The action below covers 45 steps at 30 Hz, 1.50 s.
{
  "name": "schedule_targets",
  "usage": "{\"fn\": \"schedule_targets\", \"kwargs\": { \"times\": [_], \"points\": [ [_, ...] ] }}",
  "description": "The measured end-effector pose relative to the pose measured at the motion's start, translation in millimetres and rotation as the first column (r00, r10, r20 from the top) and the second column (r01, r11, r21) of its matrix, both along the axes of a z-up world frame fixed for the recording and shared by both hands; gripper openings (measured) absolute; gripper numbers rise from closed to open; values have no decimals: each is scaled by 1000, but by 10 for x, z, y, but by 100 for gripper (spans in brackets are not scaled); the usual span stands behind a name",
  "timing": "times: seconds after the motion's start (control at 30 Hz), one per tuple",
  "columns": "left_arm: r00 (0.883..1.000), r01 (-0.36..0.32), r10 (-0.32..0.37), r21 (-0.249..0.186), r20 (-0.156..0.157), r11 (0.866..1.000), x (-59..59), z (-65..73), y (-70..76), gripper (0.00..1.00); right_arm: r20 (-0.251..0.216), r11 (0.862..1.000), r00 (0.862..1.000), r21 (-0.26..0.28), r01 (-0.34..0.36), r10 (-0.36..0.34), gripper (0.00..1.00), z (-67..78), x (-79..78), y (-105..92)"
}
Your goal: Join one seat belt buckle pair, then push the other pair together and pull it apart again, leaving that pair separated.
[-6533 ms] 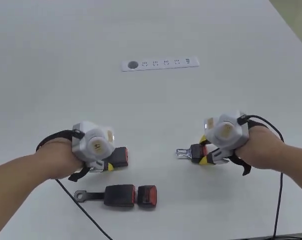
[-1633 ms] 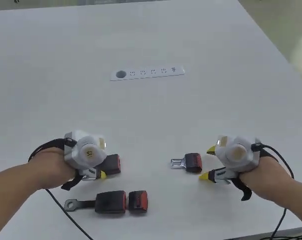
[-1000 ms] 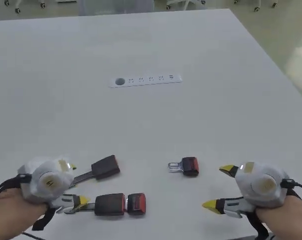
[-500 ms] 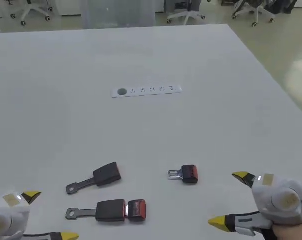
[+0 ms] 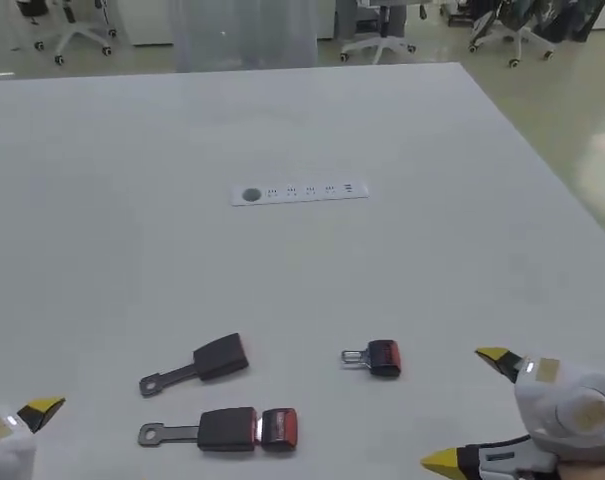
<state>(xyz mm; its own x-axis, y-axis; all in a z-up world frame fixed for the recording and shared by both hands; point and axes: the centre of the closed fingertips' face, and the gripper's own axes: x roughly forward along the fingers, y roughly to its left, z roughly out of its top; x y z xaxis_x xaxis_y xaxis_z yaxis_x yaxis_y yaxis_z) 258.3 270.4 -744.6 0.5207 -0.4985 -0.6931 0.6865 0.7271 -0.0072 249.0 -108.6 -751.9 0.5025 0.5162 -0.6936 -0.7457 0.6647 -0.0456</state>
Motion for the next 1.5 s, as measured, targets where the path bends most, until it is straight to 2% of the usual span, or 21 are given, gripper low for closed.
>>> {"fn": "schedule_targets", "kwargs": {
  "times": [0.2, 0.43, 0.77, 1.03, 1.5],
  "points": [
    [1000, 11, -11, 1, 0, 1000, -58, 42, -40, 100, 5, 1000, 1000, -2, 7, -7, 100, 19, -14, -13],
    [999, 27, -27, 1, 24, 1000, -60, 113, -33, 100, 27, 1000, 1000, -11, -3, 3, 100, 43, -9, -1],
    [998, 28, -27, -14, 49, 1000, -110, 102, 33, 100, 54, 1000, 999, -18, 9, -8, 100, 134, -50, -46],
    [998, 27, -26, -25, 51, 999, -182, 174, 25, 100, 48, 1000, 999, -11, 16, -15, 100, 220, -162, -32],
    [999, 4, -3, -18, 33, 1000, -220, 167, 87, 100, 18, 1000, 1000, -6, 20, -19, 100, 200, -187, -63]
  ]
}}
